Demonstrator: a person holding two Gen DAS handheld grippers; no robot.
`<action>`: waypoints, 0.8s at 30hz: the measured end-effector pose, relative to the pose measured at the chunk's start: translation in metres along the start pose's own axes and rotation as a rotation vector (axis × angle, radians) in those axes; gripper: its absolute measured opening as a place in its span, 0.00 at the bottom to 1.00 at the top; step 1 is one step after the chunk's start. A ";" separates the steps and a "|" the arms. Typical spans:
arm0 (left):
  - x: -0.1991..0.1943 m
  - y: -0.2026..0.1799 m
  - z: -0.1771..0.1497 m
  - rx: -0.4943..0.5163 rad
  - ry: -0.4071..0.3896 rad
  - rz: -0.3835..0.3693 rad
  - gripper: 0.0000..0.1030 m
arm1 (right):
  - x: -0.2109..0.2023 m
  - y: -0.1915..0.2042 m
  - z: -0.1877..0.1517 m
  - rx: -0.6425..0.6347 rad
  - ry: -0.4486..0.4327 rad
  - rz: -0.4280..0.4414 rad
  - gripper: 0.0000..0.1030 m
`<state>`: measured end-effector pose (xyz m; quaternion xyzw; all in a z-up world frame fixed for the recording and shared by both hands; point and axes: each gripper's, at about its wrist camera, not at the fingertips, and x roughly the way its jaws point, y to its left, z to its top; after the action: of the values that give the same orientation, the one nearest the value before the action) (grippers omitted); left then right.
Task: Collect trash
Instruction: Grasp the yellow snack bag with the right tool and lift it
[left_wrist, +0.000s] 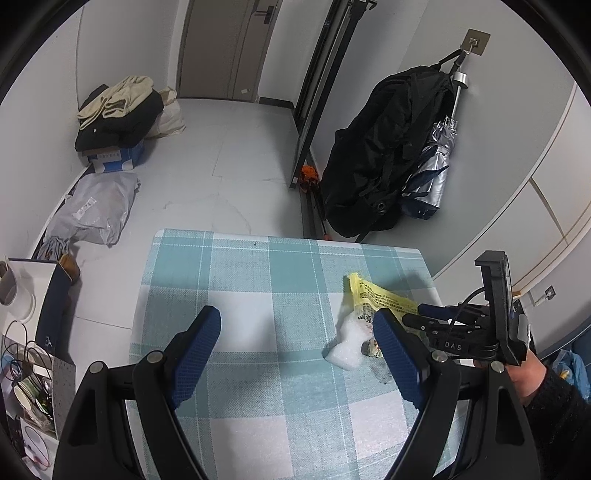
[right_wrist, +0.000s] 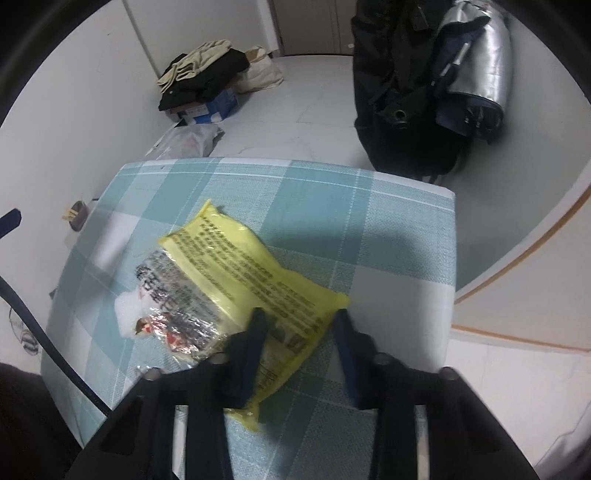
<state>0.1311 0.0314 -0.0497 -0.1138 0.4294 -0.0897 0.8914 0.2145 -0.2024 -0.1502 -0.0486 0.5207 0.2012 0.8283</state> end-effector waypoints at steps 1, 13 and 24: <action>0.000 0.000 0.000 -0.003 0.002 -0.002 0.80 | 0.000 -0.001 0.000 0.004 0.000 0.000 0.24; 0.006 0.001 0.000 -0.014 0.025 -0.005 0.80 | -0.015 -0.010 0.002 0.107 -0.035 0.056 0.00; 0.026 0.003 -0.002 -0.046 0.090 -0.003 0.80 | -0.062 -0.024 0.003 0.222 -0.171 0.162 0.00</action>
<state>0.1460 0.0268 -0.0712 -0.1306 0.4710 -0.0861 0.8682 0.2030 -0.2414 -0.0978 0.1026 0.4697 0.2117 0.8509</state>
